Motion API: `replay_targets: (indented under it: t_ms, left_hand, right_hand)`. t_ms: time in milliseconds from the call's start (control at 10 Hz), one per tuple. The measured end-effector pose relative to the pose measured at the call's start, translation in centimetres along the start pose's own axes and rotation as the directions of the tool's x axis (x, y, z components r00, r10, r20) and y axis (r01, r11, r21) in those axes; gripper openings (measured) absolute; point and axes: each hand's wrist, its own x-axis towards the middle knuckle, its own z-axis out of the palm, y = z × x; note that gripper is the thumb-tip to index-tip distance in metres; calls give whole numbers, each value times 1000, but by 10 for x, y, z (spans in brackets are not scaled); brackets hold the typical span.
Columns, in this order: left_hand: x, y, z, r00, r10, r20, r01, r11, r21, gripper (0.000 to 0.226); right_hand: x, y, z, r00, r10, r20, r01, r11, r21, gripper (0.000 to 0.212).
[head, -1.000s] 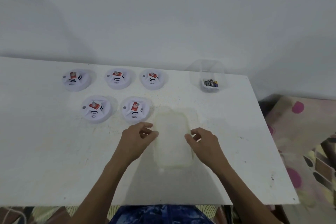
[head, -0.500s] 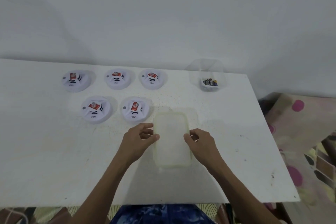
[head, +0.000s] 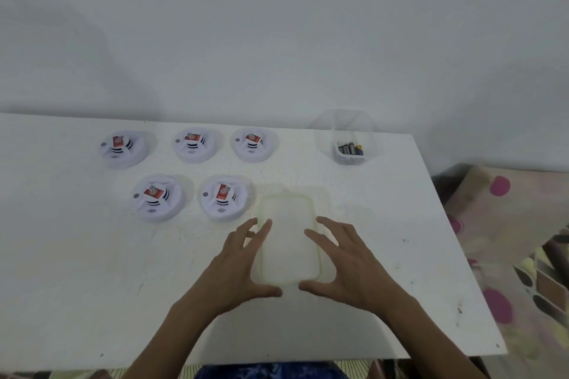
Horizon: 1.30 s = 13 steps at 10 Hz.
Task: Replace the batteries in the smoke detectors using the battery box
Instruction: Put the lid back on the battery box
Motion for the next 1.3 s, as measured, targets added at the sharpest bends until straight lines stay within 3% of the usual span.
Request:
replay_targets:
  t_ms: [300,700,1200,1300]
  left_hand:
    - [89,7,-16,972,181,-153,-133,951,278,84]
    - [206,18,-48,990,79,-116,-38,946,323,77]
    - [233,24,-63,994,65,-85,-29,926,376,79]
    - [220,20,-58,987,72,-142,-27,955,295,90]
  right_hand:
    - [67,48,-18,991,-45,-126,16,975,-220,64]
    - [157,87,-47,989,49,-140,-91,946,-311,48]
    - [178,84,-49,978,187,-97,-207,941,-269,57]
    - [163,77,-56,960,193,-204,-203,979,-28,59]
